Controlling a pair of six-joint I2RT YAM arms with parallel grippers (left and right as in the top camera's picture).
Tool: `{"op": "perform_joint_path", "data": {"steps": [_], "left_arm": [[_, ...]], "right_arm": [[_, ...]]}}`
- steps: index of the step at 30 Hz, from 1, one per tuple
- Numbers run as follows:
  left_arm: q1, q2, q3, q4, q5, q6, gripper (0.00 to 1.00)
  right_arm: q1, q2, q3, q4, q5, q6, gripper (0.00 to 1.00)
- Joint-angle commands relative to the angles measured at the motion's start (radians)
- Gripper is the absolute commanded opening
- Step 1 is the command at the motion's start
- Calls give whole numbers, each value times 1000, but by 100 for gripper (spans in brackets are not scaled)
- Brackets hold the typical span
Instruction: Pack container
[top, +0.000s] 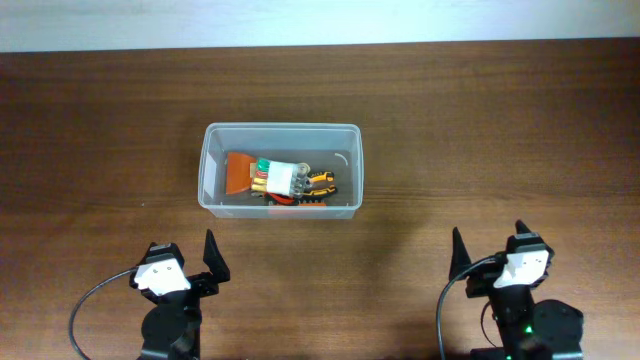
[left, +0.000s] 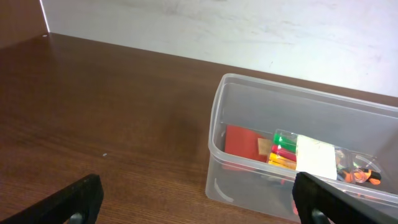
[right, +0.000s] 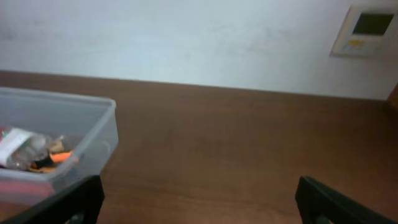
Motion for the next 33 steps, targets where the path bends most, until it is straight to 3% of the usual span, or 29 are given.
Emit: {"op": "perform_joint_path", "data": {"steps": [1, 22, 33], "left_arm": [[-4, -3, -3, -2, -3, 9, 99], [-4, -3, -3, -2, -3, 9, 99], [-4, -3, -3, -2, -3, 9, 99]], "right_arm": [[-9, -26, -57, 22, -16, -2, 99], [-9, -52, -232, 121, -82, -17, 99], [-9, -52, -242, 159, -74, -17, 99]]}}
